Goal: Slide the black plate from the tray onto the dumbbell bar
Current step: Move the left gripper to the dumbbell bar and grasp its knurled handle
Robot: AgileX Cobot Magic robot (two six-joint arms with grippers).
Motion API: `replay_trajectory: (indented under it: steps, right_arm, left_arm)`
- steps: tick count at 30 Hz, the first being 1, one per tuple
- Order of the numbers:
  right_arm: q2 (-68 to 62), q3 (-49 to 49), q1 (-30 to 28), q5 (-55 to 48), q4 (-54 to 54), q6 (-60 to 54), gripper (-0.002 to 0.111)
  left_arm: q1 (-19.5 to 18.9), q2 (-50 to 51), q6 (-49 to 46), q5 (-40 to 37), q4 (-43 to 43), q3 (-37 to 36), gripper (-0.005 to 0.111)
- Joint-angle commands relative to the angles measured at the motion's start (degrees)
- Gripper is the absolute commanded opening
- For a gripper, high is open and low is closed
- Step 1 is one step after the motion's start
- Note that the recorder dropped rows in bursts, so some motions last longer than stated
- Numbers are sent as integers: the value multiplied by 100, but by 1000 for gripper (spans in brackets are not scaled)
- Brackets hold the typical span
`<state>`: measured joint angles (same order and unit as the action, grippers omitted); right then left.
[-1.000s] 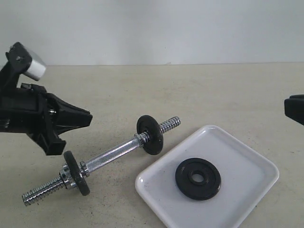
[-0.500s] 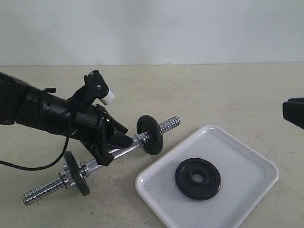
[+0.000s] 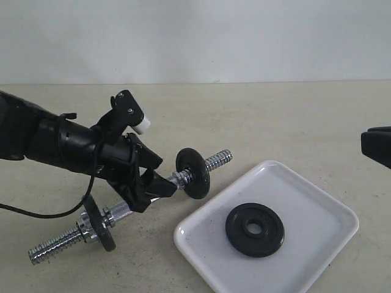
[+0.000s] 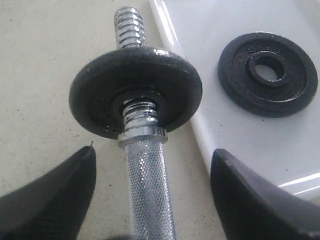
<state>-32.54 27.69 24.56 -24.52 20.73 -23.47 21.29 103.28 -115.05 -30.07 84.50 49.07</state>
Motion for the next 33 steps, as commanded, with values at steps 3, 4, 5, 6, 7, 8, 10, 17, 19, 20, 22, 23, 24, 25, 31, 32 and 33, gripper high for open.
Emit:
replay_trajectory:
  steps: [3, 4, 5, 6, 7, 8, 10, 17, 19, 20, 22, 23, 24, 25, 31, 32, 33]
  right_arm:
    - [-14, 34, 6, -31, 59, -66, 0]
    - [-14, 34, 6, -31, 59, -66, 0]
    - [-14, 34, 6, -31, 59, -66, 0]
    - [-14, 34, 6, -32, 70, -66, 0]
    - [-14, 34, 6, -32, 83, -66, 0]
    - [-14, 34, 6, -32, 83, -66, 0]
    - [-14, 34, 6, -32, 95, -66, 0]
    - [-14, 34, 6, -32, 105, -66, 0]
    - [-14, 34, 6, -32, 131, -66, 0]
    - [-14, 34, 6, -32, 131, -66, 0]
    - [-14, 34, 6, -32, 140, -66, 0]
    - [-14, 34, 6, -32, 140, -66, 0]
    - [-14, 34, 6, -32, 149, -66, 0]
    - [-14, 34, 6, -32, 149, -66, 0]
    - [-14, 34, 6, -32, 149, -66, 0]
    - [-14, 34, 6, -32, 149, -66, 0]
    - [-14, 34, 6, -32, 149, -66, 0]
  left_arm:
    - [343, 341, -50, 386, 6, 30, 62]
    - [341, 356, -50, 386, 6, 30, 62]
    - [341, 356, -50, 386, 6, 30, 62]
    - [341, 355, -82, 389, 77, 30, 62]
    - [341, 370, -119, 389, 142, 30, 61]
    - [341, 404, -174, 432, 216, 87, 61]
    - [341, 469, -174, 410, 319, 196, 59]
    - [341, 505, -158, 473, 309, 271, 52]
    - [341, 505, -158, 508, 309, 271, 52]
    - [341, 505, -158, 522, 309, 271, 52]
    - [341, 505, -158, 549, 309, 271, 52]
    - [341, 505, -158, 588, 309, 271, 52]
    - [341, 505, -158, 627, 309, 271, 52]
    - [341, 505, -158, 631, 309, 271, 52]
    - [341, 505, -131, 628, 309, 271, 52]
    - [341, 505, -131, 628, 309, 271, 52]
    - [341, 514, -115, 628, 309, 271, 52]
